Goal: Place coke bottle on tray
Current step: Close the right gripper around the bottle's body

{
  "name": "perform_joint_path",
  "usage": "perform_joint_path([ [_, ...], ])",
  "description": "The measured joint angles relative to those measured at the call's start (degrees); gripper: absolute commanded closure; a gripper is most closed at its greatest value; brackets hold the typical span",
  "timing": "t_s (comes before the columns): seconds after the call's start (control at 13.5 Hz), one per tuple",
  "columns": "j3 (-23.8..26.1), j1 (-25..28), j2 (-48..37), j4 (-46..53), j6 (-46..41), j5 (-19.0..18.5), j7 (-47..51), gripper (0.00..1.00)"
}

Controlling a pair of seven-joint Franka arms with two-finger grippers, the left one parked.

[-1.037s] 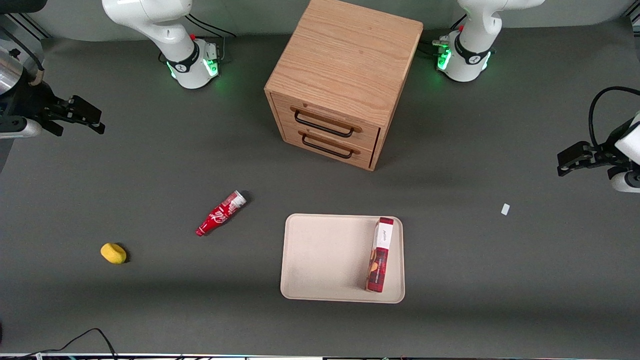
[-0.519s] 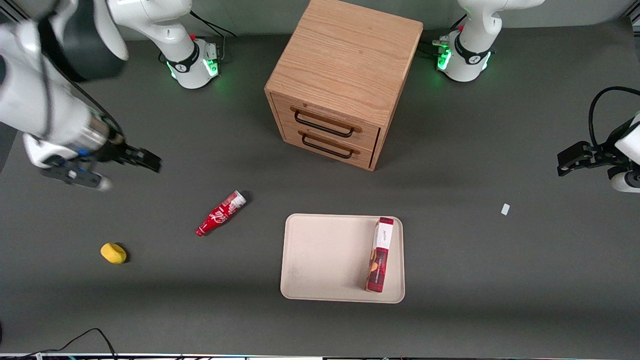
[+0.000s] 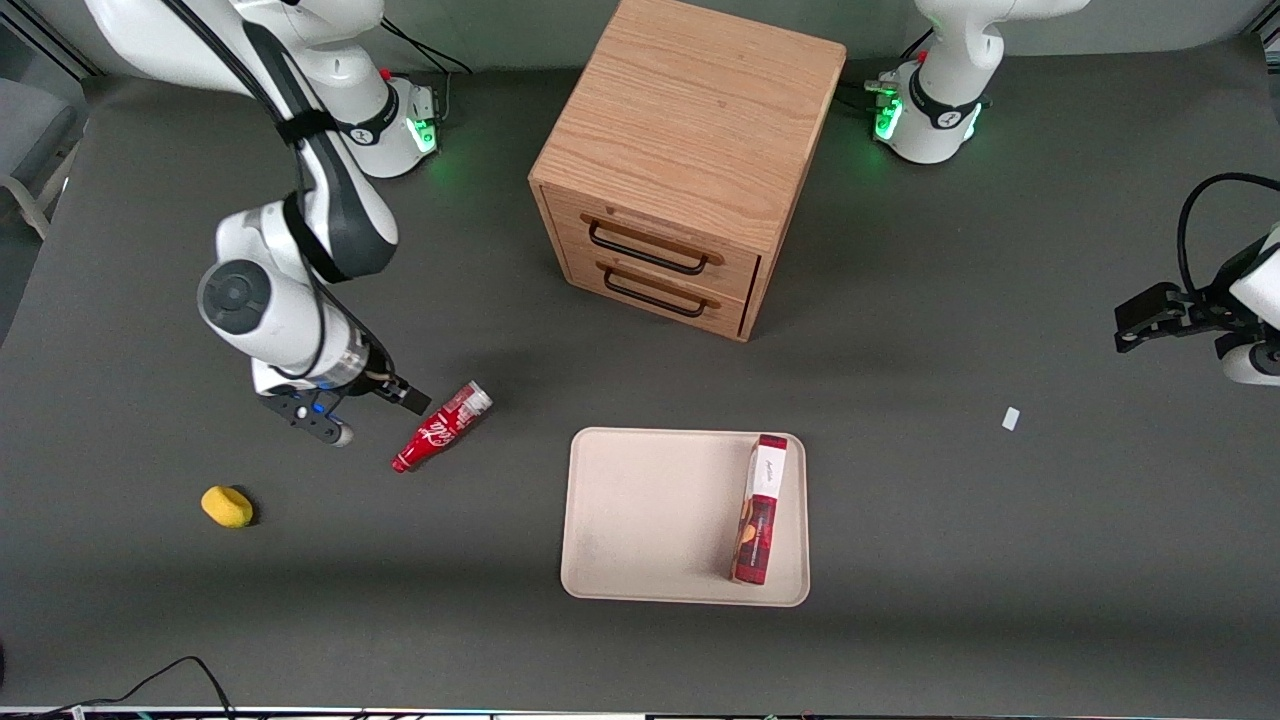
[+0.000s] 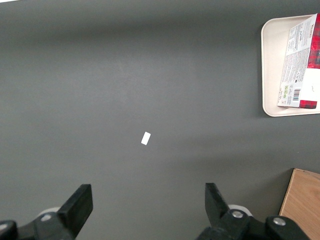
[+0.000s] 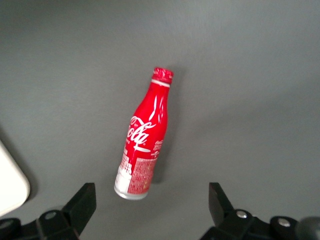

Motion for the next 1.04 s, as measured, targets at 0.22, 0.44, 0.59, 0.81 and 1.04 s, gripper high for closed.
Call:
perform_joint_path([
  [0.22, 0.75, 0.16, 4.52, -1.19, 6.07, 0.00, 4.97, 0.00],
  [0.44, 0.88, 0.48, 8.94, -1.17, 11.33, 0.00, 6.87, 0.00],
  [0.59, 0.87, 0.47, 10.89, -1.15, 14.29, 0.00, 7.11, 0.00],
  [0.81, 0.84, 0.46, 12.84, -1.13, 16.59, 0.00, 7.22, 0.41],
  [1.04, 0.84, 0.46, 13.10, -1.08, 16.84, 0.00, 7.24, 0.97],
])
